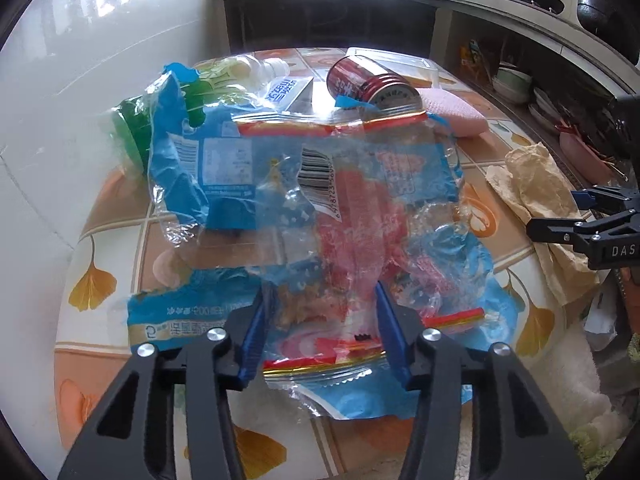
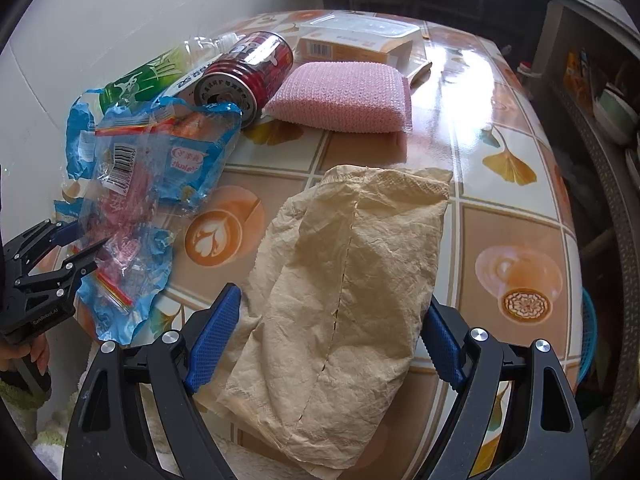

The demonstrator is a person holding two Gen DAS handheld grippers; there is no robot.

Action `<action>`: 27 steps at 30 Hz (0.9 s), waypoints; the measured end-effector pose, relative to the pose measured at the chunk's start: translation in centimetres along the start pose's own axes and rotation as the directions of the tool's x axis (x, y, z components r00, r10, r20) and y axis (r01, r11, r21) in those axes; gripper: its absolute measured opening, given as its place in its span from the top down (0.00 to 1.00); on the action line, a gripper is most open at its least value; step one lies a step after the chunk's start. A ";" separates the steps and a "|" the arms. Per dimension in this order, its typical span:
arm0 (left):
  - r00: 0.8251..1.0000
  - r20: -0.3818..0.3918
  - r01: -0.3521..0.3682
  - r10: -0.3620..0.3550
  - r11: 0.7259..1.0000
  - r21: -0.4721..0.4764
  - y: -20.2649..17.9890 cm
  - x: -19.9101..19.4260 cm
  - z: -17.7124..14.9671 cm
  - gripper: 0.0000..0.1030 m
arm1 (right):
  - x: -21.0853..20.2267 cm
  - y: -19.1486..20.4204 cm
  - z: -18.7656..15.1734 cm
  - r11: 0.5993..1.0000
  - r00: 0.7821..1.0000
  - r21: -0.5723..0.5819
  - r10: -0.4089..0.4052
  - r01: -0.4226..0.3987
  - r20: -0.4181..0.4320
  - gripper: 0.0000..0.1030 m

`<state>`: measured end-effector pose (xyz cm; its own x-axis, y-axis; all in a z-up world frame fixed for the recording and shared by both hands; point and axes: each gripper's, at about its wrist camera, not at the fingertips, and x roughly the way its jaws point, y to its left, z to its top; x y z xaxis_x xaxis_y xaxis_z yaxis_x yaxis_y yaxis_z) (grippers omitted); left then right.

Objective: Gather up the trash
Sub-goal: 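Close the left tool on the clear plastic bag while the right tool closes on the brown paper, then lift the brown paper with the right tool while the left tool raises the clear bag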

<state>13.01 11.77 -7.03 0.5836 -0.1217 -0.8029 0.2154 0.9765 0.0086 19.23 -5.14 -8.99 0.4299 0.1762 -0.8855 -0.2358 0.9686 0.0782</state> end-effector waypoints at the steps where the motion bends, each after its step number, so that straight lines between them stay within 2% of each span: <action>1: 1.000 0.001 0.000 0.000 1.000 0.001 0.1 -0.1 -0.1 0.61 | 0.0 -0.1 0.0 1.000 1.000 0.001 0.001 -0.001 0.001 0.22; 7: 0.999 0.027 0.027 -0.027 0.999 -0.019 0.2 -0.9 -0.2 0.82 | -0.1 -0.2 -0.2 1.000 1.000 0.008 0.003 -0.003 0.007 0.22; 11: 0.995 0.094 0.027 -0.026 1.000 -0.006 -0.3 -2.4 0.0 0.87 | -0.3 -0.2 -0.3 1.000 1.000 0.014 -0.003 0.003 0.013 0.26; 15: 0.985 0.169 0.034 -0.035 0.999 0.012 -0.9 -4.0 0.1 0.89 | -0.6 -0.4 -0.6 1.000 0.999 0.018 -0.025 0.025 0.023 0.36; 18: 0.970 0.234 0.054 -0.061 0.998 0.036 -1.3 -5.4 0.4 0.89 | -0.8 -0.8 -0.6 0.999 0.999 0.032 -0.044 0.043 0.030 0.47; 20: 0.961 0.265 0.065 -0.075 0.997 0.046 -1.6 -6.1 0.4 0.89 | -1.0 -1.2 -0.7 0.998 0.998 0.052 -0.043 0.041 0.036 0.59; 24: 0.959 0.266 0.081 -0.101 0.993 0.086 -2.2 -5.9 0.4 0.87 | -1.2 -2.4 -0.5 0.995 0.999 0.099 -0.011 0.007 0.034 0.67; 27: 0.956 0.275 0.085 -0.098 0.995 0.057 -1.9 -5.7 0.3 0.82 | -1.2 -2.6 -0.5 0.994 0.999 0.106 -0.007 0.003 0.035 0.69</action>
<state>9.53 10.56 -2.30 0.7527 -0.2606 -0.6046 0.3088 0.9508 -0.0254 18.95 -7.93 -8.38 0.4617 0.1757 -0.8695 -0.1411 0.9822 0.1236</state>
